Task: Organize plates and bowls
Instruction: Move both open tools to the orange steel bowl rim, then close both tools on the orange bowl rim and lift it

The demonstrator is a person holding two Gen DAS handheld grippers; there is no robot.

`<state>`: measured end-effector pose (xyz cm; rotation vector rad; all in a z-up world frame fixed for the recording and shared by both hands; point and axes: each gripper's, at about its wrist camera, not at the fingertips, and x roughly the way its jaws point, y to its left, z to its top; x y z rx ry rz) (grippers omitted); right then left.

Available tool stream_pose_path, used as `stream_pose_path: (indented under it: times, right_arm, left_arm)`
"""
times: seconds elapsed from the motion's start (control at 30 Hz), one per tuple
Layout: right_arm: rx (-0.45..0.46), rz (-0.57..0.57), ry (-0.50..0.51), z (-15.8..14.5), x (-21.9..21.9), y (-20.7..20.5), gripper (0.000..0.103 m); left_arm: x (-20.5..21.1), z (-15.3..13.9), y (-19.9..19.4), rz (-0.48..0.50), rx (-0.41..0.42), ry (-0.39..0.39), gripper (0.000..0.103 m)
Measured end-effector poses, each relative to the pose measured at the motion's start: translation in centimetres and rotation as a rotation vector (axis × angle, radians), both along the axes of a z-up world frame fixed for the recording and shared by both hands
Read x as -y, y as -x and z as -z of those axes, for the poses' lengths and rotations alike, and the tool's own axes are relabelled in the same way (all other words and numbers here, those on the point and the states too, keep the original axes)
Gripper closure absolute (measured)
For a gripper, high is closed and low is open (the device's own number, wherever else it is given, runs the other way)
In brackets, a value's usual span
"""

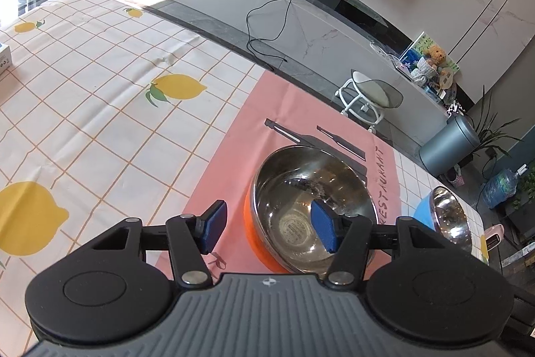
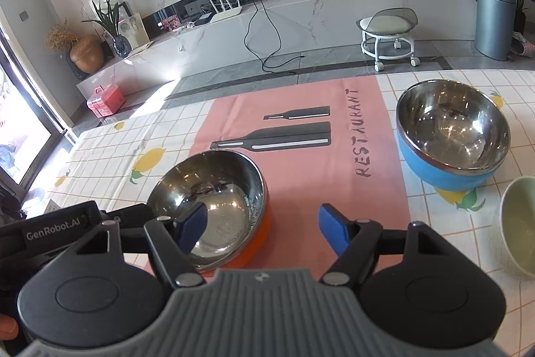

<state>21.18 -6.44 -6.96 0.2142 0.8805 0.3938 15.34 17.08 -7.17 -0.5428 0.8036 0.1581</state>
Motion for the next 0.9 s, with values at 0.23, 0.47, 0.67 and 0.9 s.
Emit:
stream_pose_path:
  times: [0.23, 0.47, 0.67, 0.9]
  right_arm:
    - [-0.037, -0.005, 0.003, 1.7, -1.2, -1.5, 0.049]
    - [-0.047, -0.007, -0.019, 2.1, -1.7, -1.7, 0.080]
    - [-0.071, 0.015, -0.037, 2.1, -1.3, -1.8, 0.095]
    - [-0.045, 0.009, -0.055, 0.7, -0.5, -0.2, 0.096]
  left_arm:
    - [-0.3, 1.4, -1.1, 0.011, -0.035, -0.005, 0.068]
    - [-0.1, 1.6, -1.6, 0.020, -0.050, -0.024, 0.089]
    - [-0.1, 1.2, -1.4, 0.014, -0.059, -0.051, 0.090]
    - [0.7, -0.5, 0.7, 0.011, -0.048, -0.060, 0.090]
